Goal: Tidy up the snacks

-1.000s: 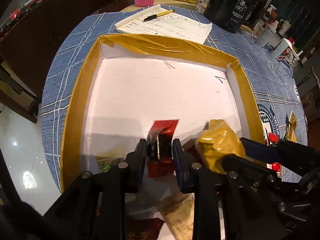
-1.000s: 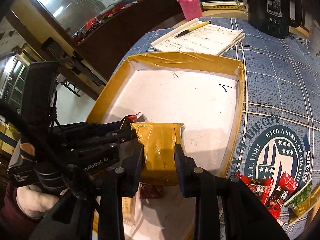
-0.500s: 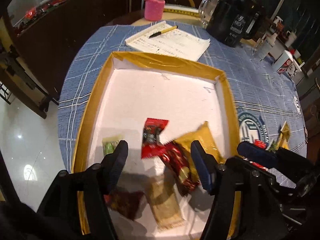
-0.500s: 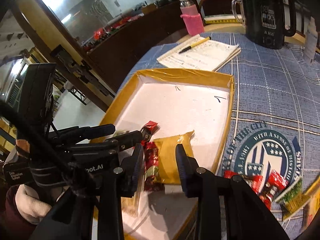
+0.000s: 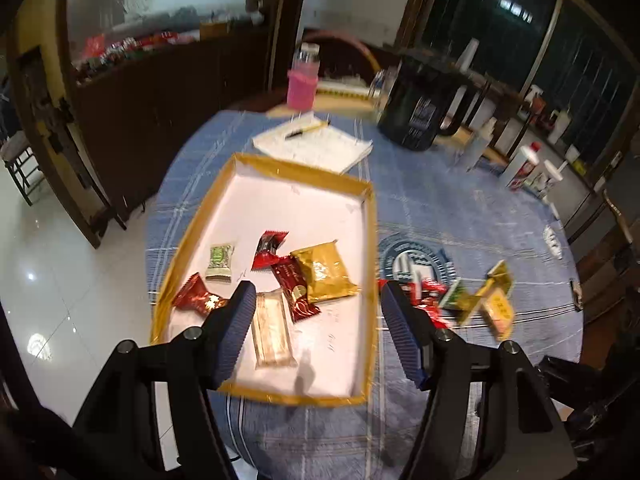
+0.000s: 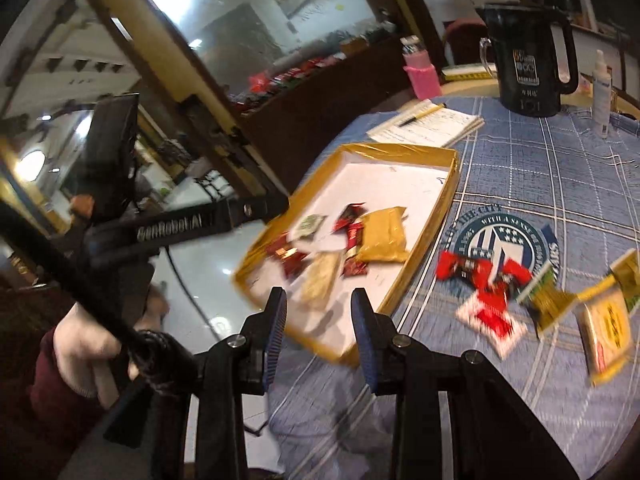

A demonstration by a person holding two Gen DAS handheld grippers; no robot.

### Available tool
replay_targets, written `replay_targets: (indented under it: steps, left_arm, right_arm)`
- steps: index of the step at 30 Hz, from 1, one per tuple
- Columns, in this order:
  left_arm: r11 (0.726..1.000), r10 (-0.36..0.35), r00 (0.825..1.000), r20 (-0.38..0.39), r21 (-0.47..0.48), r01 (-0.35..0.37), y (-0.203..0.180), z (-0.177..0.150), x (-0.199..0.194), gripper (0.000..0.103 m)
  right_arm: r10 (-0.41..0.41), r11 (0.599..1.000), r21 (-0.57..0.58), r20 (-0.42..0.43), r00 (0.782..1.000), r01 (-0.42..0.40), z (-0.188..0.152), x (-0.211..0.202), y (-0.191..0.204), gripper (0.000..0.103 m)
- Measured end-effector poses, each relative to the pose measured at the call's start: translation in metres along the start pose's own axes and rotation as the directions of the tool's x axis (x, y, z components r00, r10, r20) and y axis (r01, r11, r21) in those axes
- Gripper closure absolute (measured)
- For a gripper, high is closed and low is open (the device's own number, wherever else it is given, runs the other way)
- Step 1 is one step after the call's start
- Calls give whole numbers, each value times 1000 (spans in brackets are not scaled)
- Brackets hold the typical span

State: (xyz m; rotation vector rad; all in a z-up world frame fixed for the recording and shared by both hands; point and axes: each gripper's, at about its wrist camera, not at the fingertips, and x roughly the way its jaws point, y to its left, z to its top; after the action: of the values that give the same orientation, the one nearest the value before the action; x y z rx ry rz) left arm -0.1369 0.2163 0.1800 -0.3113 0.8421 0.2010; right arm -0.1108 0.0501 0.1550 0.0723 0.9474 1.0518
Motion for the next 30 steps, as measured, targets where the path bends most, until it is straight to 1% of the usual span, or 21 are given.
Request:
replay_targets:
  steps: [3, 6, 8, 10, 11, 12, 13, 14, 15, 16, 18, 19, 20, 21, 22, 23, 24, 25, 28, 30]
  left_arm:
    - [1000, -5, 999, 51, 0, 5, -10, -2, -37, 37]
    - [1000, -25, 995, 92, -4, 25, -19, -2, -69, 36]
    - [999, -42, 992, 117, -1, 43, -25, 1, -86, 34]
    - [998, -63, 987, 150, 5, 63, -32, 3, -102, 31]
    - [997, -77, 984, 162, 4, 77, -34, 5, -107, 29]
    - [995, -95, 980, 176, -1, 97, -37, 6, -112, 27]
    - [993, -115, 976, 186, -8, 119, -39, 8, -114, 26]
    - [990, -138, 971, 196, -13, 143, -41, 10, -115, 24]
    - [988, -147, 968, 201, -15, 154, -44, 10, -114, 24]
    - [987, -151, 968, 202, -13, 157, -47, 11, -110, 24]
    - [988, -152, 971, 184, -5, 156, -54, 11, -99, 24]
    - [988, -151, 974, 170, -1, 154, -57, 9, -92, 24]
    - [989, -147, 977, 156, 5, 148, -60, 7, -84, 24]
    - [990, -138, 980, 141, 13, 137, -64, 5, -75, 24]
    - [992, -124, 984, 124, 24, 122, -68, 2, -63, 24]
    - [993, -112, 988, 107, 40, 108, -71, -2, -50, 24]
    - [994, -104, 991, 88, 53, 99, -74, -6, -40, 24]
    - [993, -101, 993, 59, 63, 97, -77, -9, -27, 24]
    - [989, -115, 993, -39, 91, 118, -86, -20, 11, 24]
    - [985, -126, 987, -95, 110, 136, -93, -28, 33, 24]
  right_arm:
    - [70, 998, -11, 39, 997, -69, -17, -44, 0, 69]
    - [84, 996, -16, 69, 994, -83, -33, -91, -9, 69]
    - [57, 998, 10, 96, 994, -58, -42, -129, -26, 69]
    - [9, 999, 49, 129, 992, -15, -47, -162, -45, 69]
    - [-51, 996, 81, 157, 986, 38, -51, -188, -62, 69]
    - [-98, 992, 98, 174, 980, 82, -54, -205, -72, 69]
    - [-178, 980, 121, 194, 965, 157, -56, -227, -85, 69]
    - [-280, 956, 150, 209, 937, 252, -57, -251, -100, 69]
    - [-371, 924, 184, 220, 902, 335, -57, -276, -116, 69]
    - [-422, 901, 213, 228, 877, 378, -56, -292, -127, 69]
    - [-533, 835, 301, 238, 812, 460, -53, -333, -157, 67]
    - [-577, 803, 345, 246, 778, 486, -51, -350, -170, 65]
    - [-619, 770, 375, 246, 745, 516, -50, -360, -179, 63]
    - [-665, 733, 393, 240, 707, 556, -49, -366, -184, 62]
    - [-687, 714, 394, 238, 686, 579, -50, -366, -186, 62]
    - [-694, 709, 393, 239, 679, 586, -51, -362, -187, 59]
    - [-692, 710, 394, 240, 681, 583, -52, -351, -186, 57]
    - [-680, 719, 398, 238, 693, 570, -54, -341, -186, 55]
    - [-626, 758, 380, 197, 755, 530, -60, -298, -187, 55]
    - [-563, 798, 358, 154, 812, 486, -60, -251, -185, 55]
